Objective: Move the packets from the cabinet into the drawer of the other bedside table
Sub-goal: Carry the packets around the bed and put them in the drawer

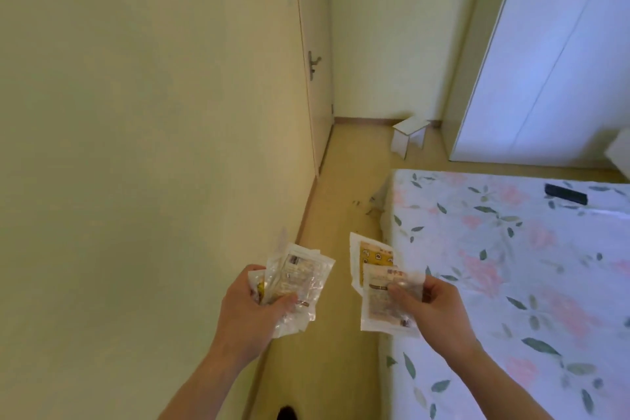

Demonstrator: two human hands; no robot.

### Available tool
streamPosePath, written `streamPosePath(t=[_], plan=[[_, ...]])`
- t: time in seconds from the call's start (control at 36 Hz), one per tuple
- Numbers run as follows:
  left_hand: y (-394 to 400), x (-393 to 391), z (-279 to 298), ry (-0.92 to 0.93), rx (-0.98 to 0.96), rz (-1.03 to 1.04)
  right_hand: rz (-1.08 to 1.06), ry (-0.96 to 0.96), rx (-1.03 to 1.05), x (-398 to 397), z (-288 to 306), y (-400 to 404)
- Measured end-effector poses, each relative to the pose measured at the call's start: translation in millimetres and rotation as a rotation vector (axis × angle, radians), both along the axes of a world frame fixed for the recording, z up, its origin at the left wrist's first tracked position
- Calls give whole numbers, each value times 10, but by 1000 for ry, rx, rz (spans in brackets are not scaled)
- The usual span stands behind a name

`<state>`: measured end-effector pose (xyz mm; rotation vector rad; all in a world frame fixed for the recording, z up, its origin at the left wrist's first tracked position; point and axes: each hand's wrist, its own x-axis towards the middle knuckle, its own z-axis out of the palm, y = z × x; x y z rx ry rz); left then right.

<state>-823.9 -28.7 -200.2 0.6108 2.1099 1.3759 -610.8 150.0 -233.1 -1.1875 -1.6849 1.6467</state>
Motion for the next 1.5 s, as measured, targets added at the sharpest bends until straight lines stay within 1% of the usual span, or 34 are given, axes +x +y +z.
streamPosePath(t=[0.08,0.22,0.28,0.47,0.58,0.67,0.81,1.0,1.08,1.22,1.36,1.5], plan=[[300,-404,-12,8,27,-58,-35,-2,35,-358,71,212],[843,-1055,-36,1,27,-157,-182,57,43,-839,215,523],[1131,-1255,-50,9,29,-214,-233,44,50,-947,232,612],[2305,-1562,-10,-11,20,-406,-455,-27,41,-991,255,1117],[3028,-1673,-25,2,35,-482,-584,-8,22,-976,155,1613],[3566,-1780,-33,11,44,-520,-631,-31,18,-1060,73,2072],[4436,-2042,28,15,29,-506,-615,-8,-27,-1362,52,2939],[5431,-2535,167,6,55,-450,-484,4,-10,-1960,256,4186],[5793,-2764,184,9,68,-422,-466,15,21,-2238,345,4662],[6485,-3193,72,-23,63,-412,-438,-17,27,-2664,335,5348],[7252,-3687,-12,-33,67,-456,-495,-4,26,-3134,265,6000],[8037,-4302,-73,-44,24,-522,-588,9,5,-3604,187,6586]])
